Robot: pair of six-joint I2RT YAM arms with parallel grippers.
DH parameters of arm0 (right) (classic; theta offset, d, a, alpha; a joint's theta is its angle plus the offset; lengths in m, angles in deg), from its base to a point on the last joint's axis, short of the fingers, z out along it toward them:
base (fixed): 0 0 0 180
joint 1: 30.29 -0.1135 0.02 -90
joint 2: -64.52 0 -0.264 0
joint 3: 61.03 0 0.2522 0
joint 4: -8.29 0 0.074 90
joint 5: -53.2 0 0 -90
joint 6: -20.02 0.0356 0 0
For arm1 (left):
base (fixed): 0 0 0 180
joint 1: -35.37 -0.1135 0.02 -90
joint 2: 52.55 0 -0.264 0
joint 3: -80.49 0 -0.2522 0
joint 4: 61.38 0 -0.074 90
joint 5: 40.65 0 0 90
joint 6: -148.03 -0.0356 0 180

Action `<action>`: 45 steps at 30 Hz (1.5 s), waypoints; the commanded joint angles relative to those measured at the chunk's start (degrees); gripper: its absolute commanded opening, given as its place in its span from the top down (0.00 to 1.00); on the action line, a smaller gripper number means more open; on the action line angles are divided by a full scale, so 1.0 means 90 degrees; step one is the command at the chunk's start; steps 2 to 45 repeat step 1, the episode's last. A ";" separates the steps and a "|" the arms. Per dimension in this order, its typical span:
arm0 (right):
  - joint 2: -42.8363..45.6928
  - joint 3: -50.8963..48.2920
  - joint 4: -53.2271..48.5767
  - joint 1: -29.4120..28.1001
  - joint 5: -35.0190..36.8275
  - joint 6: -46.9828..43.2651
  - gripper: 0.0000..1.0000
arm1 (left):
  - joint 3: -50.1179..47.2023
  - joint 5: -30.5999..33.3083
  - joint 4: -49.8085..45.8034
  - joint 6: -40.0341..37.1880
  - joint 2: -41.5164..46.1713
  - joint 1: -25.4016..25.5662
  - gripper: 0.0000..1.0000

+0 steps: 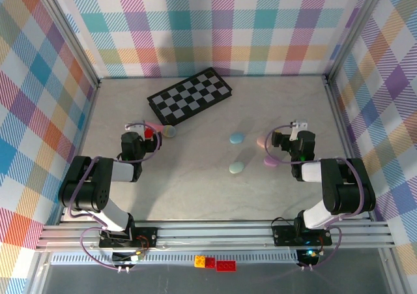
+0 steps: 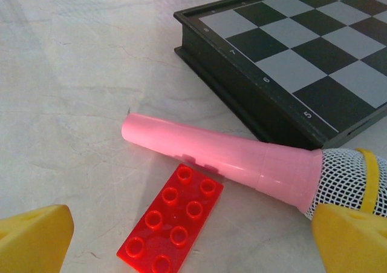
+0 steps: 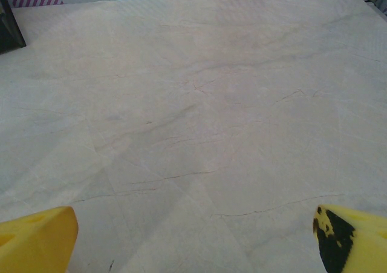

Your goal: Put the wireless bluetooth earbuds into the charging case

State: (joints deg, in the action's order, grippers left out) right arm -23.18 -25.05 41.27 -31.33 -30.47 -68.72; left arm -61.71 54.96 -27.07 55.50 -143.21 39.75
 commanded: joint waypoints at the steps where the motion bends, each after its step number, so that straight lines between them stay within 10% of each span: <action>1: -0.0020 0.0082 0.0209 -0.0025 -0.0121 0.0051 0.01 | 0.0004 -0.0035 0.0030 0.0071 0.0014 -0.0056 0.00; 45: -0.0020 0.0082 0.0209 -0.0025 -0.0121 0.0051 0.01 | 0.0004 -0.0035 0.0030 0.0071 0.0014 -0.0056 0.00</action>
